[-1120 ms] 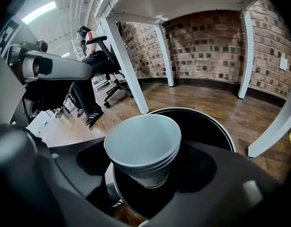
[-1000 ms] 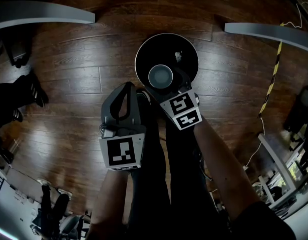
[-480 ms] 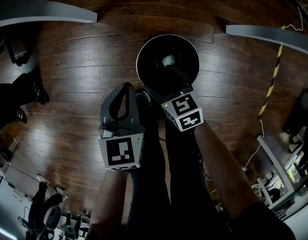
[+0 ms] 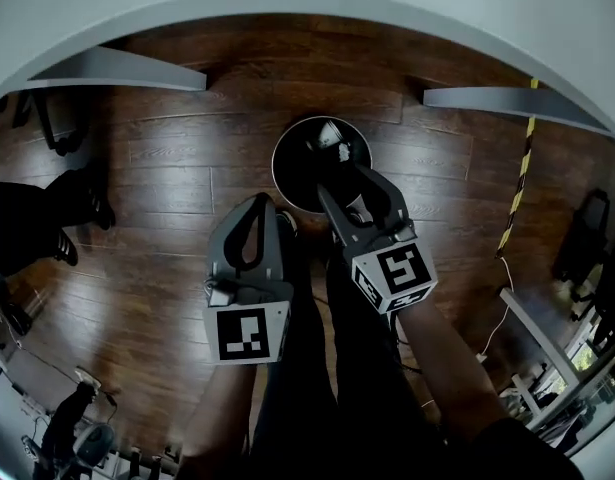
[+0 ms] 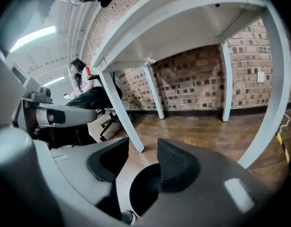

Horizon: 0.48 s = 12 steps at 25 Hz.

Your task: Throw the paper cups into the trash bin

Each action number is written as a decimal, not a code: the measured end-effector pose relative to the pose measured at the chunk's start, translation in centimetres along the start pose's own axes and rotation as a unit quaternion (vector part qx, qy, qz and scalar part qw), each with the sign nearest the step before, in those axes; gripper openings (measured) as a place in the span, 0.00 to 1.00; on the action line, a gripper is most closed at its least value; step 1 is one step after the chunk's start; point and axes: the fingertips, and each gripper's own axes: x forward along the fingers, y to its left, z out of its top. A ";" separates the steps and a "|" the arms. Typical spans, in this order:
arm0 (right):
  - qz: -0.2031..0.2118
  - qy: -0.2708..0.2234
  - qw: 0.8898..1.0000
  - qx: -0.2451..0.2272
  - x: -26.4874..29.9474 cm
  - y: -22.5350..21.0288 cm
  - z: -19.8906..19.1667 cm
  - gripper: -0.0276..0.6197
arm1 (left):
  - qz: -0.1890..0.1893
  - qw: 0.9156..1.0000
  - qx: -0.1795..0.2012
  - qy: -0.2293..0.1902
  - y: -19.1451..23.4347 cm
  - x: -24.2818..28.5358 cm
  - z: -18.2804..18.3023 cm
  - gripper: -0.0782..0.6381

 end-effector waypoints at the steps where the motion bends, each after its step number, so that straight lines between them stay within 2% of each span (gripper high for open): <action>1: 0.003 -0.016 1.000 -0.007 -0.9 0.5 2.1 0.34 | -0.004 1.000 0.001 -0.013 -0.5 -0.7 1.8 0.12; 5: 0.008 -0.075 0.997 -0.032 -4.7 3.0 10.2 0.28 | -0.015 0.998 0.003 -0.059 -2.1 -3.6 8.7 0.12; 8: 0.005 -0.115 0.993 -0.029 -7.7 4.8 15.4 0.21 | -0.016 0.996 0.007 -0.088 -3.4 -6.2 13.3 0.12; 12: 0.008 -0.172 0.985 -0.022 -11.4 5.7 21.5 0.16 | -0.026 0.990 0.028 -0.134 -5.9 -8.6 18.5 0.12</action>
